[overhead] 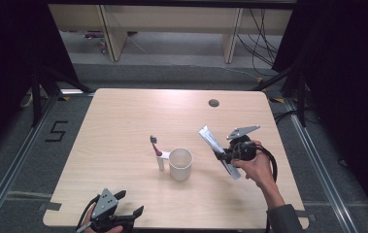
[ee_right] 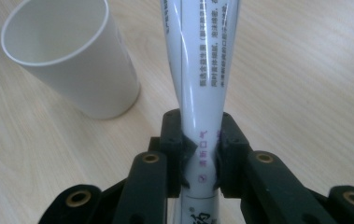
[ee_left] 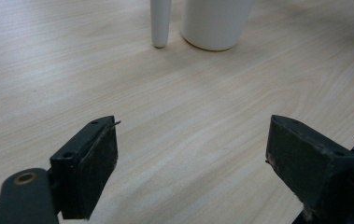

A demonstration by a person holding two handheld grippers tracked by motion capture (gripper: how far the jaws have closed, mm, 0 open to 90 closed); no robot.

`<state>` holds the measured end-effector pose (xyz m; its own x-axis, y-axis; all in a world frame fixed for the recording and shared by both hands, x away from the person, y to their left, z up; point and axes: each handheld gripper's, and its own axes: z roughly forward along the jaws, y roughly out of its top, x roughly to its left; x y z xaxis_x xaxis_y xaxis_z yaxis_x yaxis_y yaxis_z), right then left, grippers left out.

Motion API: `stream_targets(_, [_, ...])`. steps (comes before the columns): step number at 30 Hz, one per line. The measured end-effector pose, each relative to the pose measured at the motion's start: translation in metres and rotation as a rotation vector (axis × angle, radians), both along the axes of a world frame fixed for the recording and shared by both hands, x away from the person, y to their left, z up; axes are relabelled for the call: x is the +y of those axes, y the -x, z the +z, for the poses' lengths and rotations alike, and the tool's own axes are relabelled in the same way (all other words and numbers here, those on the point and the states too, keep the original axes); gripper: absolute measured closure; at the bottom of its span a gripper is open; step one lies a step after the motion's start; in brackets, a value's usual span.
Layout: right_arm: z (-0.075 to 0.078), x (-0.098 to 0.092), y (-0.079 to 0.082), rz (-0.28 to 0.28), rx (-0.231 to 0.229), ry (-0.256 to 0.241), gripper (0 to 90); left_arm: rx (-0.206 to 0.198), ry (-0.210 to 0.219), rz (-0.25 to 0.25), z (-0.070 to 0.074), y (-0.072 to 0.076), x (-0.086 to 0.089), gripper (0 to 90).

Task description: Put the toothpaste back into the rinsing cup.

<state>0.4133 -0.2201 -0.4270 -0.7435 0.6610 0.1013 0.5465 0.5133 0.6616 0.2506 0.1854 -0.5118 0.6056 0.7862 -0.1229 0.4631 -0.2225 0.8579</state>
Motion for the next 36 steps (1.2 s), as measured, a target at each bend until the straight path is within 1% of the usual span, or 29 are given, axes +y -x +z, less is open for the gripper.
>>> stream_targets(1, [0.001,0.001,0.000,0.004,-0.014,-0.007,76.5,0.002,0.003,-0.005,-0.001,-0.001,0.000,16.5])
stream_targets(2, [0.001,0.003,0.002,-0.002,-0.003,-0.030,76.5,0.003,0.010,0.001,-0.001,-0.001,0.000,16.5])
stream_targets(3, [0.001,0.005,0.003,-0.006,-0.011,-0.043,76.5,0.002,0.012,0.004,-0.002,-0.001,0.001,16.5])
stream_targets(4, [0.001,0.005,0.002,0.012,-0.037,-0.036,76.5,0.003,0.003,-0.001,-0.001,-0.001,0.001,16.5])
stream_targets(6, [0.004,0.007,0.003,0.009,-0.039,-0.066,76.5,0.003,0.004,0.010,0.000,-0.001,0.001,16.5])
stream_targets(8, [0.004,0.009,0.000,0.016,-0.065,-0.086,76.4,0.001,0.004,0.000,-0.001,-0.001,0.001,16.5])
stream_targets(9, [0.006,0.011,0.002,0.009,-0.043,-0.082,76.4,0.002,0.000,-0.005,-0.001,-0.001,0.002,16.5])
stream_targets(10, [0.006,0.012,0.001,0.006,-0.069,-0.070,76.5,0.001,0.000,-0.003,-0.001,-0.001,0.002,16.5])
stream_targets(11, [0.006,0.013,-0.001,0.029,-0.088,-0.072,76.5,-0.001,0.006,0.001,-0.001,-0.001,0.001,16.5])
stream_targets(12, [0.006,0.014,0.001,0.000,-0.068,-0.099,76.5,0.004,0.006,0.003,-0.001,-0.001,0.001,16.5])
stream_targets(13, [0.007,0.015,0.002,-0.007,-0.061,-0.113,76.5,0.004,0.004,0.002,-0.001,-0.001,0.001,16.5])
stream_targets(14, [0.008,0.016,0.001,-0.006,-0.079,-0.116,76.5,0.001,0.015,0.003,-0.001,-0.001,0.000,16.5])
stream_targets(16, [0.010,0.018,0.002,-0.016,-0.088,-0.136,76.5,0.001,0.003,-0.001,0.000,-0.001,0.000,16.5])
stream_targets(17, [0.010,0.020,0.001,-0.005,-0.116,-0.145,76.5,-0.001,0.005,-0.007,-0.001,-0.001,0.000,16.5])
stream_targets(19, [0.013,0.021,0.002,-0.014,-0.126,-0.161,76.5,-0.002,0.005,-0.006,-0.002,-0.001,0.000,16.5])
stream_targets(20, [0.014,0.022,0.002,-0.010,-0.130,-0.181,76.5,-0.002,0.003,-0.009,-0.001,-0.001,0.000,16.5])
stream_targets(21, [0.016,0.024,0.003,-0.016,-0.151,-0.193,76.5,-0.003,0.002,-0.009,-0.001,-0.001,0.000,16.5])
stream_targets(22, [0.018,0.026,0.004,-0.017,-0.138,-0.227,76.6,-0.004,0.005,-0.008,-0.001,-0.001,0.000,16.5])
stream_targets(23, [0.021,0.027,0.003,0.002,-0.172,-0.219,76.6,0.001,-0.001,-0.005,-0.001,-0.002,-0.001,16.5])
stream_targets(24, [0.022,0.029,0.005,-0.003,-0.172,-0.224,76.5,0.006,0.000,-0.003,-0.001,-0.002,-0.001,16.5])
stream_targets(26, [0.026,0.034,0.007,-0.006,-0.196,-0.237,76.5,0.004,0.000,-0.011,-0.001,-0.002,-0.003,16.5])
stream_targets(27, [0.028,0.036,0.006,0.012,-0.214,-0.258,76.6,0.001,0.007,-0.009,-0.001,-0.002,-0.003,16.5])
stream_targets(28, [0.029,0.038,0.008,0.000,-0.197,-0.283,76.6,-0.002,0.008,-0.013,-0.002,-0.002,-0.004,16.5])
stream_targets(29, [0.030,0.039,0.007,0.012,-0.212,-0.312,76.5,-0.002,0.006,-0.012,-0.002,-0.002,-0.003,16.5])
stream_targets(30, [0.031,0.041,0.007,0.004,-0.207,-0.328,76.6,-0.002,-0.004,-0.013,-0.001,-0.001,-0.002,16.5])
stream_targets(31, [0.032,0.042,0.007,0.007,-0.221,-0.318,76.6,-0.002,0.003,-0.013,-0.001,-0.001,-0.002,16.5])
stream_targets(32, [0.034,0.045,0.007,0.013,-0.232,-0.325,76.6,-0.003,0.003,-0.011,-0.001,-0.001,-0.002,16.5])
stream_targets(33, [0.035,0.047,0.008,0.004,-0.228,-0.329,76.6,-0.003,0.004,-0.010,-0.001,-0.002,-0.002,16.5])
stream_targets(36, [0.035,0.050,0.006,0.013,-0.260,-0.365,76.6,-0.001,0.000,-0.015,-0.001,-0.001,-0.002,16.5])
